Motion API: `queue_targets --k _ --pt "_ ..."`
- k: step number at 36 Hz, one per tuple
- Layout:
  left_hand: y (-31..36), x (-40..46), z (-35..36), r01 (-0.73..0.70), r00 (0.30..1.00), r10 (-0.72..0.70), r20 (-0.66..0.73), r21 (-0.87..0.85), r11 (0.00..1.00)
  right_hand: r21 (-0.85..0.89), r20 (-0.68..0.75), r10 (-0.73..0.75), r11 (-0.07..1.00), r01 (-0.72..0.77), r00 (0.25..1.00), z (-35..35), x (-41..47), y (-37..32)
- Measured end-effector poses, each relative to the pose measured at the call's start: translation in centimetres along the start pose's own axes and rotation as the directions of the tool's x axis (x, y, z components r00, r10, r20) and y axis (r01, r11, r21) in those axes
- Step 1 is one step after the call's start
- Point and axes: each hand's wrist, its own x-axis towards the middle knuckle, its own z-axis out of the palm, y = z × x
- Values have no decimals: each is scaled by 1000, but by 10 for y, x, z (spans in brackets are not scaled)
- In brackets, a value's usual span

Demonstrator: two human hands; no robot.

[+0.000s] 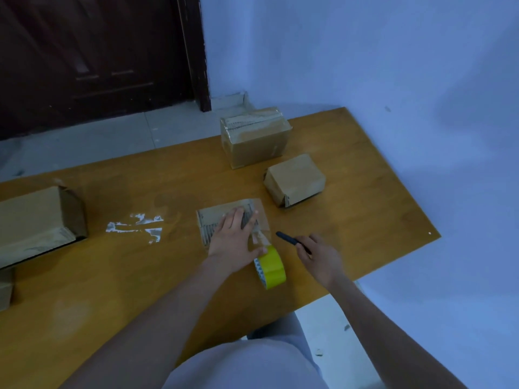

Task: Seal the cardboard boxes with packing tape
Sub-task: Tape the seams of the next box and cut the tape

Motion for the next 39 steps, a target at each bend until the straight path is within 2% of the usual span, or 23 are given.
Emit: queue_targets --k 3,7,14,20,22,24,27,31,33,35,37,38,39 --pt "0 0 2 3 1000 -3 7 18 1000 -5 -112 -98 995 98 989 -11 -3 -9" --pt "-2 2 6 -9 1000 9 -5 24 1000 -107 -88 -204 975 194 975 -13 1 -23" --pt "-4 1 7 -25 999 27 -37 54 998 -229 -67 -155 964 136 986 -9 10 -46" --pt "-4 0 5 -25 999 26 -26 61 998 -299 -121 -135 950 93 984 0 11 -44" --pt "-4 0 4 -28 1000 29 -9 63 998 -324 -95 -59 946 25 994 2 12 -39" --pt "-4 0 4 -30 1000 30 6 52 998 -304 -62 108 945 -122 992 3 16 -28" --pt "-4 0 5 -33 999 33 -1 41 999 -227 23 326 923 -312 945 10 20 -13" --pt "-5 1 6 -29 1000 29 -10 45 999 -188 77 453 881 -434 888 24 27 -14" --pt "-4 1 6 -26 1000 26 -11 48 999 -212 51 499 852 -479 865 29 29 -19" --pt "-4 1 7 -25 1000 26 -16 55 998 -103 -20 467 879 -466 884 33 30 -27" --pt "-5 2 8 -30 999 32 -22 62 998 156 -51 343 930 -332 938 33 32 -35" --pt "-5 2 9 -34 999 36 -29 62 997 321 -27 294 908 -270 955 32 32 -39" --pt "-5 2 9 -37 999 40 -37 60 998 479 36 270 840 -253 962 29 31 -45"
